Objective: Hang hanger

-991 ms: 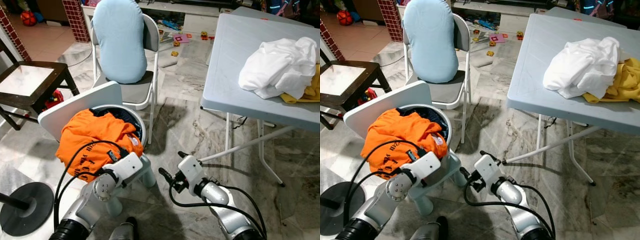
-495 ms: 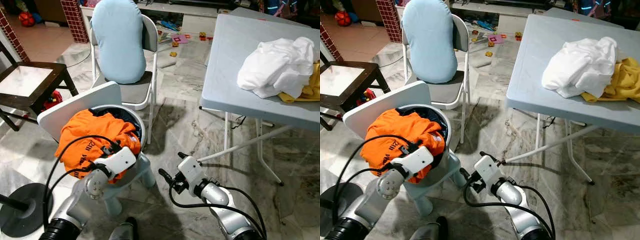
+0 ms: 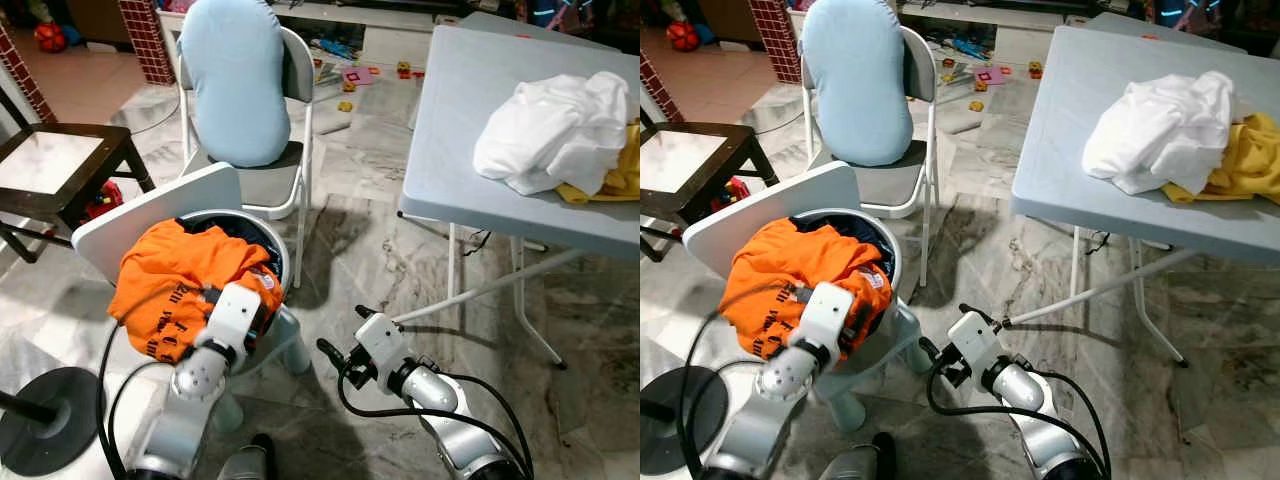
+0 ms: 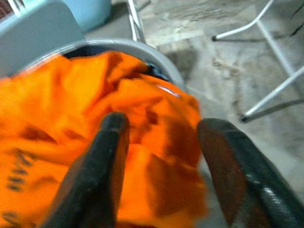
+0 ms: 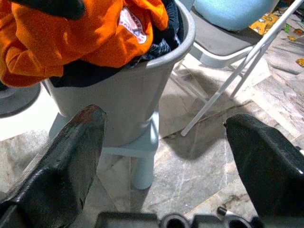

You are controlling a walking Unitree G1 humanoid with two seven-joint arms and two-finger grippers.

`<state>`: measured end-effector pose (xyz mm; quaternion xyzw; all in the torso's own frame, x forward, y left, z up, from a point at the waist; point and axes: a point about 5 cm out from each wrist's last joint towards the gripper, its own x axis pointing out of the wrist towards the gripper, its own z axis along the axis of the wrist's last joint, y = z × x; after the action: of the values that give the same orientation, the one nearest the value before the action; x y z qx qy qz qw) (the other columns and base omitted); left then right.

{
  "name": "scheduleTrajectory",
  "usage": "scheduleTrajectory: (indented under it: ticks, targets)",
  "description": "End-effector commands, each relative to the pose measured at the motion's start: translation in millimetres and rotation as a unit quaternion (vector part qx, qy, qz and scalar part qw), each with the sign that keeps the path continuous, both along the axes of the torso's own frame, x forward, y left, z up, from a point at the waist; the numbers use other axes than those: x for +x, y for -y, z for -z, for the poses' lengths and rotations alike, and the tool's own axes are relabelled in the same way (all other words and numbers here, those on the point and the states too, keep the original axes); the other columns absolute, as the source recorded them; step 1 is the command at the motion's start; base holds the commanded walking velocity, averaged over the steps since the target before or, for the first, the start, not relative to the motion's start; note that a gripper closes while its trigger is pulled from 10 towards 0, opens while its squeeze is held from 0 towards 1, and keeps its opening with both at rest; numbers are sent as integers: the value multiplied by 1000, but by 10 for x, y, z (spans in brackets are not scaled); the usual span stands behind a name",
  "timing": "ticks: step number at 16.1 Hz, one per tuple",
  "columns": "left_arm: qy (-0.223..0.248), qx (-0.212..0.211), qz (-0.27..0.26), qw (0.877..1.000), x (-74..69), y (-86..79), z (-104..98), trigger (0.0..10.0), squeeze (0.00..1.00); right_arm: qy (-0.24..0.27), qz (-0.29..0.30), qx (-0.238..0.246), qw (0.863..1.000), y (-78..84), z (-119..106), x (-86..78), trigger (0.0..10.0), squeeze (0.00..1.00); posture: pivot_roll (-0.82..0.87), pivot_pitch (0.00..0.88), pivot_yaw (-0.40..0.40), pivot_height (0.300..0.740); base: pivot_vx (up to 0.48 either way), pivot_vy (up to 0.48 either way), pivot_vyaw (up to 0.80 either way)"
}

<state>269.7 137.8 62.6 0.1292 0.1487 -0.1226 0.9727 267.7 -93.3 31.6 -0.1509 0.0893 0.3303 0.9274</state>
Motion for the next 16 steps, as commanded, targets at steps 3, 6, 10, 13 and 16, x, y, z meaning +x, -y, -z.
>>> scheduleTrajectory:
  ticks: [3,6,10,13,16]
  targets:
    - [-27,-15,-1,1000,-134,-31,-5,10000,1000,-4,-9,-8,1000,12,17,-35,10000,0,43,147,-31,740,0,0,0]
    - [-33,0,-6,999,-153,-63,36,10000,965,-4,-15,-10,1000,-8,15,-27,10000,0,47,144,-35,740,0,0,0]
    - [-21,-11,-4,1000,43,25,-57,10000,0,-2,-18,-11,1000,-25,6,-21,10000,0,42,142,-35,740,0,0,0]
    - [-23,-15,-7,1000,204,77,-69,10000,0,-2,-18,-11,1000,-19,10,-29,10000,0,24,144,-30,740,0,0,0]
    - [-43,-38,-15,998,218,157,-18,10000,0,-3,-15,-12,1000,-7,16,-39,10000,0,16,147,-25,740,0,0,0]
